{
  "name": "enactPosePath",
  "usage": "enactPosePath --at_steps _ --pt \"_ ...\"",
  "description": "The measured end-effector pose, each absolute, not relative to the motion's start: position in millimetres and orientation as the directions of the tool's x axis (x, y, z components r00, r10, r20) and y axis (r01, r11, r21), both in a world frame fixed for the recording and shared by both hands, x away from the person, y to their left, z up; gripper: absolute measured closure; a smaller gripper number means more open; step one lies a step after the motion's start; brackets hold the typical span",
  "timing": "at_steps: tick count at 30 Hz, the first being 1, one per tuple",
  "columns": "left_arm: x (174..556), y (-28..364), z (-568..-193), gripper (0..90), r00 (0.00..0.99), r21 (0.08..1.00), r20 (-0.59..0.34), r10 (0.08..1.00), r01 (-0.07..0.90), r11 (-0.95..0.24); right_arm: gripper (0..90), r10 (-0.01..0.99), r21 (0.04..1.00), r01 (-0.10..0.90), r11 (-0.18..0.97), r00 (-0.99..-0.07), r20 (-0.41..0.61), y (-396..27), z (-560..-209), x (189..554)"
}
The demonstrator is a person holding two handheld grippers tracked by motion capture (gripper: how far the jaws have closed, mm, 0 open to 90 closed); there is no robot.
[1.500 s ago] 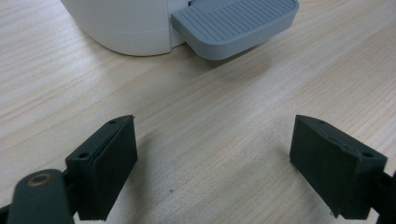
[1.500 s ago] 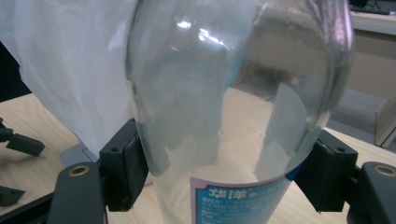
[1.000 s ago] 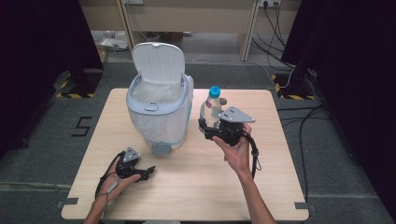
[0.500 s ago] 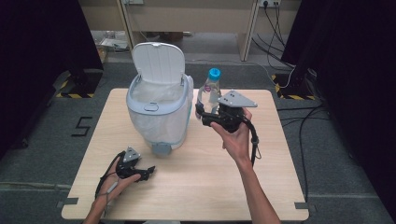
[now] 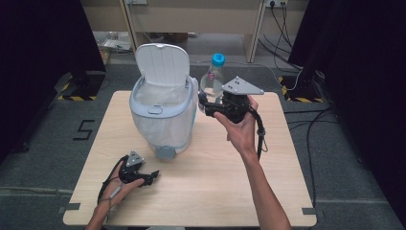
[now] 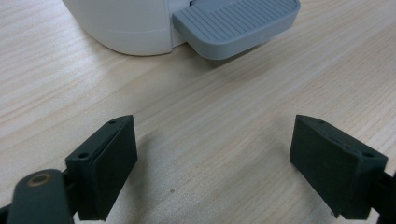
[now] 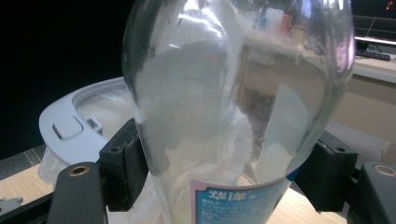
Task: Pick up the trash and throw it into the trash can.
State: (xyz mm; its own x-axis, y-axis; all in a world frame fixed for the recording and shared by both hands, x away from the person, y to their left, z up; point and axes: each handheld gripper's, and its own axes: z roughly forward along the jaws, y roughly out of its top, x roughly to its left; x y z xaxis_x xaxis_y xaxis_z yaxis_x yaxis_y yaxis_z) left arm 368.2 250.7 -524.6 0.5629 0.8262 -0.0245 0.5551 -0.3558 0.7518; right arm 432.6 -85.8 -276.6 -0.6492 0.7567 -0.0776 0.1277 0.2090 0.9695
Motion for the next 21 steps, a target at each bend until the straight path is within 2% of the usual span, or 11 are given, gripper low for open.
enactPosePath --at_steps 6,14,21 --pt "368 251 -524 13.9 0.564 0.748 -0.026 0.825 0.559 -0.358 27.7 0.745 0.97 0.119 0.211 -0.662 -0.081 -76 -261 440" --pt "368 251 -524 13.9 0.563 0.749 -0.026 0.826 0.558 -0.357 27.7 0.718 0.966 0.11 0.234 -0.689 -0.096 -41 -234 454" --pt "368 251 -524 14.0 0.563 0.75 -0.028 0.826 0.558 -0.355 27.7 0.695 0.964 0.113 0.24 -0.713 -0.09 -17 -229 462"
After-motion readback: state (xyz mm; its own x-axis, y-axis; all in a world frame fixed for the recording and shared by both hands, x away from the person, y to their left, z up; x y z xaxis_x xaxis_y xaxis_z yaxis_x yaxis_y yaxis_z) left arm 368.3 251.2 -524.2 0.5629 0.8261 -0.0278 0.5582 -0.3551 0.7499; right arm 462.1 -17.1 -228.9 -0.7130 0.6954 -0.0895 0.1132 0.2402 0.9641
